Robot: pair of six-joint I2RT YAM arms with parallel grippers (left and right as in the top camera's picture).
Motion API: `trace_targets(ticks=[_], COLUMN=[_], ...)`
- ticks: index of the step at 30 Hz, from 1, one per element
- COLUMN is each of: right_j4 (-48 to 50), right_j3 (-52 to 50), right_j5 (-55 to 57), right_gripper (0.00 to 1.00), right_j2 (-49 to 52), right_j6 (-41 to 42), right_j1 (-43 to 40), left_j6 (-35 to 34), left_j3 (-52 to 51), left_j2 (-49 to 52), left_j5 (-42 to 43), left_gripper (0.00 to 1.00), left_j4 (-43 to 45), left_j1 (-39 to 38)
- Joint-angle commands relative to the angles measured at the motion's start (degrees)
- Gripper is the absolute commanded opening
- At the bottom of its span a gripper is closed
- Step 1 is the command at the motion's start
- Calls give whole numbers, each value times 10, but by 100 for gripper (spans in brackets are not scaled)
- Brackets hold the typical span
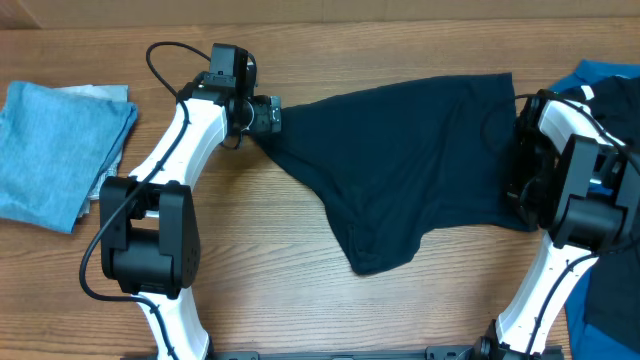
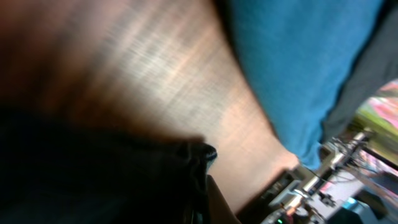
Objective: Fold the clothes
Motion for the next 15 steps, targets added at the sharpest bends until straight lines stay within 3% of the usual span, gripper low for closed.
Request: trace_targets(ticks=[1,7,10,12,15], right_j4=[-34,-54,-58,-65,-72], right_j3=[-4,0,11,36,128], right_j5=[57,64,60,61,-4], right_gripper=[4,4,74,93,100], right_j2=[-13,-13,-13,-13,-21], right_j6=[55,56,55,55,-13], right_j1=[-12,-40,-43,-43,-39], left_j6=[13,13,13,13,16], left_j3=[9,9,9,9,9], left_j2=[3,3,3,3,3], left_j5=[-15,-17,-16,-17,-19], left_gripper=[93,93,93,93,93], left_j4=[1,0,3,2,3], left_j1=[7,7,7,7,7])
